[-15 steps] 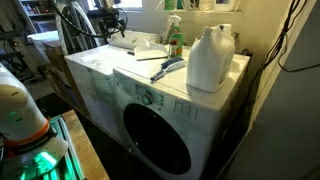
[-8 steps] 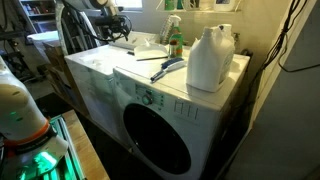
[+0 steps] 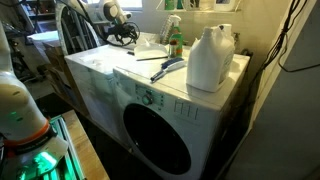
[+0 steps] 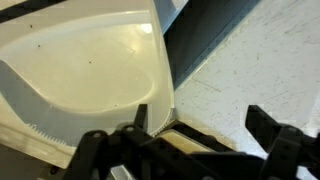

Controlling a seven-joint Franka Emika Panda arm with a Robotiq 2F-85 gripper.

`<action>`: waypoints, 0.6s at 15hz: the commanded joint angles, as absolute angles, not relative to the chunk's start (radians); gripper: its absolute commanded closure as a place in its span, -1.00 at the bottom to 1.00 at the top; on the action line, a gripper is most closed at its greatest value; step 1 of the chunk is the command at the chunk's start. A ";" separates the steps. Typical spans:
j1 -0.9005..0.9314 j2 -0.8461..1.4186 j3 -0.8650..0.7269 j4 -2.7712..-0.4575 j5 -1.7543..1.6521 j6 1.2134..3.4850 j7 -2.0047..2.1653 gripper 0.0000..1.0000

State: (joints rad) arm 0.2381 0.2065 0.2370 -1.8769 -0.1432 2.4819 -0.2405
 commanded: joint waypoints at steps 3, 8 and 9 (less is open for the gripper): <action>0.249 0.301 0.214 -1.813 -0.183 2.538 -0.195 -1.00; 0.261 0.349 0.193 -1.785 -0.225 2.541 -0.172 -0.55; 0.263 0.357 0.191 -1.782 -0.232 2.545 -0.170 -0.52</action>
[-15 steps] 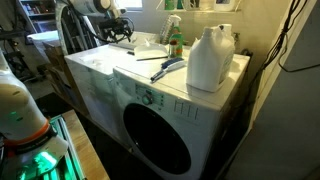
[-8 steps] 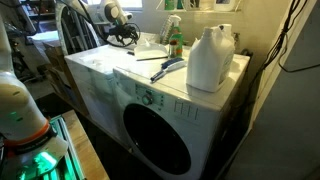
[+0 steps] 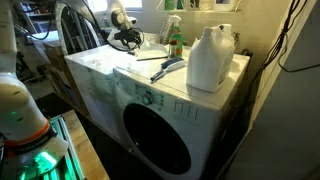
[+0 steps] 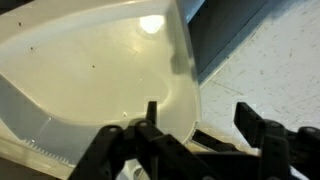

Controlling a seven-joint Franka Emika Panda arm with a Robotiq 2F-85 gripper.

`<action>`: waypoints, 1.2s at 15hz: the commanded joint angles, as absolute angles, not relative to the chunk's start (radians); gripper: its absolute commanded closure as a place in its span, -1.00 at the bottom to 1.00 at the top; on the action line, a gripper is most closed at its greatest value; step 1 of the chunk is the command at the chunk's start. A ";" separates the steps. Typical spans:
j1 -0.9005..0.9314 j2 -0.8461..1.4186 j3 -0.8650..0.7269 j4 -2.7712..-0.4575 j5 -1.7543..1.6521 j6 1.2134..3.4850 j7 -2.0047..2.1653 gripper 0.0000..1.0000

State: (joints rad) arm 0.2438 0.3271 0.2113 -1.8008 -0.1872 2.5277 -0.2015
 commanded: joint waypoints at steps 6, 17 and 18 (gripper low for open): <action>0.285 0.383 0.169 -1.759 -0.293 2.549 -0.145 0.56; 0.253 0.337 0.193 -1.851 -0.238 2.702 -0.153 0.97; 0.242 0.329 0.202 -1.875 -0.220 2.738 -0.167 0.97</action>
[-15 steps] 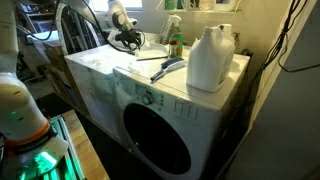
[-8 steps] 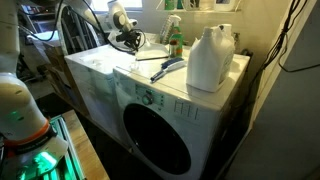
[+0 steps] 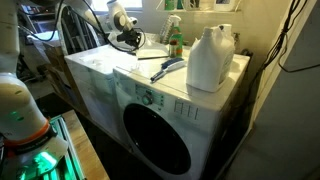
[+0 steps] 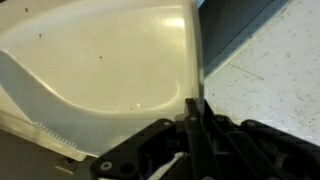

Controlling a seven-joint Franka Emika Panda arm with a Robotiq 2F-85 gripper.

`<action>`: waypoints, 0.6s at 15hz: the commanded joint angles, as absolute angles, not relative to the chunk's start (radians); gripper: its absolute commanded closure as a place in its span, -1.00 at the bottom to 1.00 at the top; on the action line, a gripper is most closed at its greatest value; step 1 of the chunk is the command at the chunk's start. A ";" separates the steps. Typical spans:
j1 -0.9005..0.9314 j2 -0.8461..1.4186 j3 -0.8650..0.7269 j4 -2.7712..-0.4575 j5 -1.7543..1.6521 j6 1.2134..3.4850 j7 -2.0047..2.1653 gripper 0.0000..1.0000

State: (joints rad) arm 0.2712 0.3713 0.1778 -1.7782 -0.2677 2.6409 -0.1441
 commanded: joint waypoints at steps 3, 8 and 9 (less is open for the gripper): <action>0.194 0.306 0.248 -1.964 -0.144 2.857 -0.234 0.97; 0.029 0.254 0.416 -2.117 0.070 3.016 -0.450 0.97; -0.010 0.243 0.455 -2.139 0.112 3.034 -0.489 0.97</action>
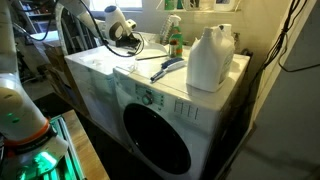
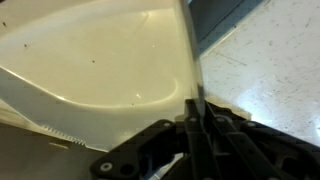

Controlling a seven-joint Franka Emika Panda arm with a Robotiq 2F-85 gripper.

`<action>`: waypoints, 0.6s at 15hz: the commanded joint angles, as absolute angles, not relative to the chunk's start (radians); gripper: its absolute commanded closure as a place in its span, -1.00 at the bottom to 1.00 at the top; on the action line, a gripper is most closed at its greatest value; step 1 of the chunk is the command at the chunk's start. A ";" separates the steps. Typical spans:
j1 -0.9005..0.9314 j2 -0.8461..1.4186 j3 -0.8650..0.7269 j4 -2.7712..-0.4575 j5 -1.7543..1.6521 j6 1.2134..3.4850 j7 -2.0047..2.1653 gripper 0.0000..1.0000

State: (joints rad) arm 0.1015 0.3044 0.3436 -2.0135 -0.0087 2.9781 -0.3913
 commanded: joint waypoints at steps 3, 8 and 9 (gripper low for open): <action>-0.140 0.216 0.591 -2.189 0.245 3.075 -0.615 0.97; -0.331 0.199 0.767 -2.217 0.435 3.063 -0.797 0.97; -0.363 0.198 0.795 -2.218 0.465 3.056 -0.830 0.97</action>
State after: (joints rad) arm -0.2569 0.2248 0.7076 -2.1664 0.3678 3.0681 -0.7528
